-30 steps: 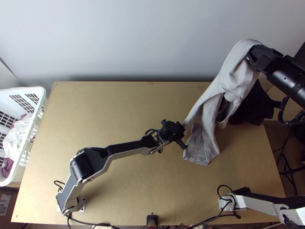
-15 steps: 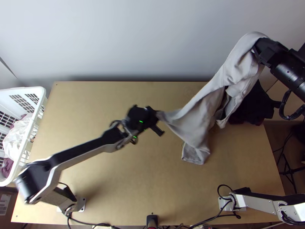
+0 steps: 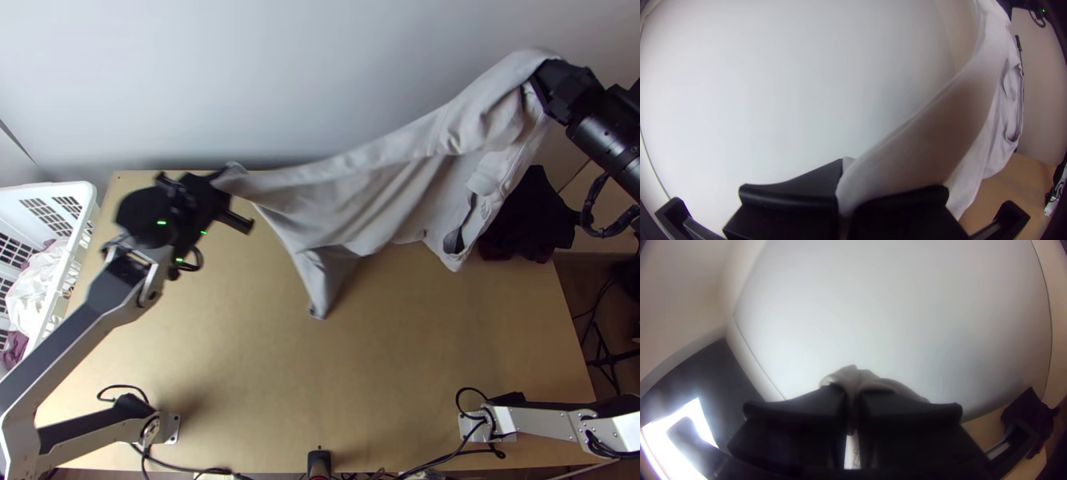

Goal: Fold the t-shirt

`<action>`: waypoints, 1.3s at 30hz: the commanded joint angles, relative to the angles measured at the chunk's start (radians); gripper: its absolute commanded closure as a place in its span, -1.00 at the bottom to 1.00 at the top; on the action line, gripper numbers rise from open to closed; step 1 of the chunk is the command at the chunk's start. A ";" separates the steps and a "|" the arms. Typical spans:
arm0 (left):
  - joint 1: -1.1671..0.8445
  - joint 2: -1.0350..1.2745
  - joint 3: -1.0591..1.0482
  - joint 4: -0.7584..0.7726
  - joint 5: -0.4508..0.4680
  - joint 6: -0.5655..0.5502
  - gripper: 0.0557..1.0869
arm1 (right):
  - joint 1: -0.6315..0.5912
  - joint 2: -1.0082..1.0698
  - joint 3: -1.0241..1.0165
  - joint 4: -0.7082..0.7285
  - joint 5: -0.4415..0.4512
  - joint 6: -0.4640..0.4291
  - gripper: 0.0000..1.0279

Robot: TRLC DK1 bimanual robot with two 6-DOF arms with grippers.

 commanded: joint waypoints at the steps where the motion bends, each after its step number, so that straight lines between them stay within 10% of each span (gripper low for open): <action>1: 0.101 -0.135 0.060 0.010 -0.059 -0.004 0.93 | -0.008 0.025 0.055 0.042 -0.007 0.053 0.95; 14: 0.143 -0.411 0.003 -0.002 -0.131 -0.042 0.93 | -0.010 -0.083 -0.021 -0.013 -0.090 0.071 0.95; 39: -0.035 -0.735 -0.137 -0.289 -0.137 -0.185 0.93 | 0.053 -0.296 -0.042 -0.436 -0.692 0.200 0.95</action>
